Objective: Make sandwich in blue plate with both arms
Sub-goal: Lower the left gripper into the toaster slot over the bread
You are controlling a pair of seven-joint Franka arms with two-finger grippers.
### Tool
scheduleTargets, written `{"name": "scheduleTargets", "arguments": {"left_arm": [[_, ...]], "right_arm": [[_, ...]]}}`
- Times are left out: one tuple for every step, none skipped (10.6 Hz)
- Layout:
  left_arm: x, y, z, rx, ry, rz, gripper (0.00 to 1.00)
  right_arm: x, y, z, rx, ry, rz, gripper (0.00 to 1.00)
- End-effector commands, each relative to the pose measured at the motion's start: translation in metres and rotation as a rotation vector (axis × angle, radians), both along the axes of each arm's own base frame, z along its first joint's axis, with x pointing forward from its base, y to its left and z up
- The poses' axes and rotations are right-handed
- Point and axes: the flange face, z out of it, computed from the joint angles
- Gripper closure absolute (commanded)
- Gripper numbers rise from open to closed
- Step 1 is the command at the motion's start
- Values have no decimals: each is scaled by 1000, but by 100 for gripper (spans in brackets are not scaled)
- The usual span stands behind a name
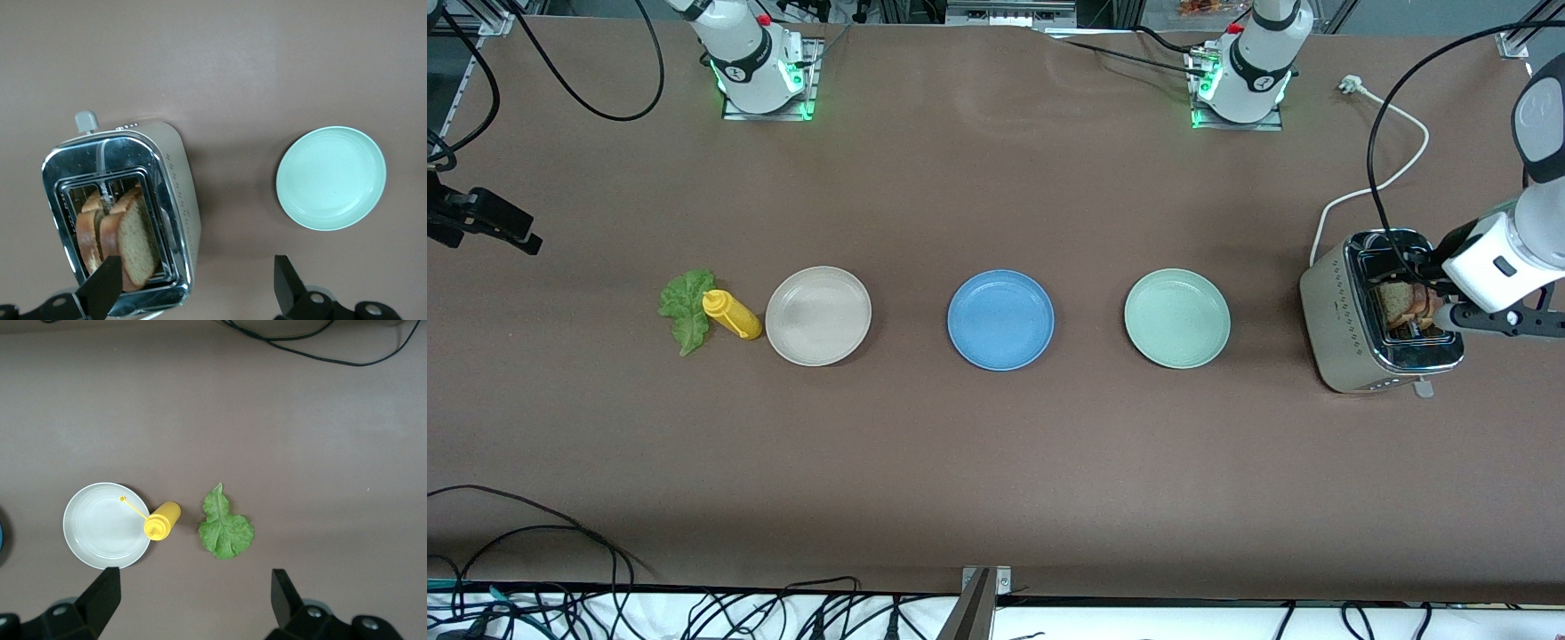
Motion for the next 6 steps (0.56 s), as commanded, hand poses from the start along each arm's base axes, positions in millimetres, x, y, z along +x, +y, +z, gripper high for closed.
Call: {"name": "scheduleTargets", "arguments": {"left_arm": [[9,21,-14,14,1,-43,0],[10,29,-20,15,8,-43,0],[12,31,-22,15,-3,-62,0],[12,40,-31,17,-3,-65,0],[14,45,-40,18,7,-74,0],[14,51,-43,22,11,-72,0]], "right_arm": [[-2,0,7,-2,0,8,0],[-2,0,7,-3,0,8,0],[-2,0,7,-3,0,8,0],[-2,0,7,-3,0,8,0],[-2,0,7,-3,0,8,0],[-2,0,7,-2,0,8,0]]}}
